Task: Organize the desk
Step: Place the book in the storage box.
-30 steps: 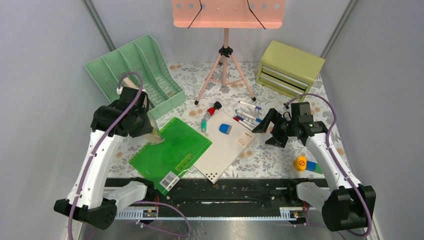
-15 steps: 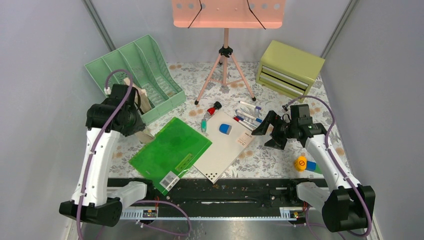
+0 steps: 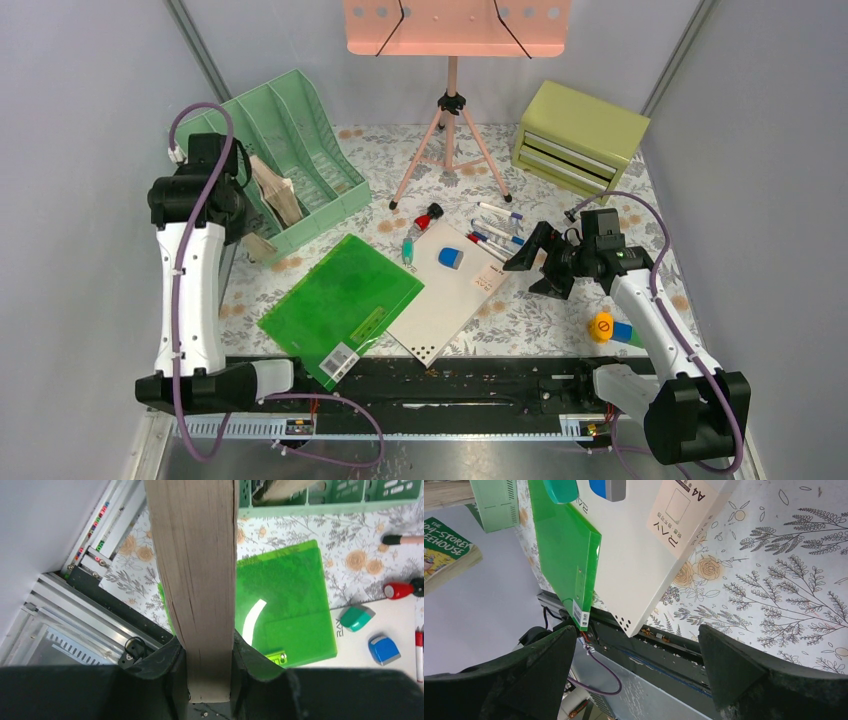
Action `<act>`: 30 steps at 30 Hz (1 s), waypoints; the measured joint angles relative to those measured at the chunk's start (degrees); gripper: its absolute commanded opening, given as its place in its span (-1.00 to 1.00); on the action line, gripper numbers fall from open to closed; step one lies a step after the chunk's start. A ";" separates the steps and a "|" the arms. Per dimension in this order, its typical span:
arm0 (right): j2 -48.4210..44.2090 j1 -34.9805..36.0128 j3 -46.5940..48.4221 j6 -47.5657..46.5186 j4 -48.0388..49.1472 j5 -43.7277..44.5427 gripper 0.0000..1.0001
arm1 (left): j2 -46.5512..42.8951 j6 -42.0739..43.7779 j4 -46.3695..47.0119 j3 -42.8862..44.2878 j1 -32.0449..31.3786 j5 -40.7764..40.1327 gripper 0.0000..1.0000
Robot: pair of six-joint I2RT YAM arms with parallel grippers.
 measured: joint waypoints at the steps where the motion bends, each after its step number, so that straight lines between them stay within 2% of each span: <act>1: 0.00 0.00 0.00 0.00 0.00 0.02 0.99 | 0.68 0.26 0.00 0.83 0.50 -0.13 -1.00; 16: 0.79 0.00 0.00 0.00 1.18 0.02 0.99 | 10.29 3.15 3.37 8.96 1.88 0.94 -1.00; 30: 1.18 0.00 0.02 -0.02 1.53 0.02 0.99 | 14.36 3.26 8.90 10.84 1.95 12.44 -1.00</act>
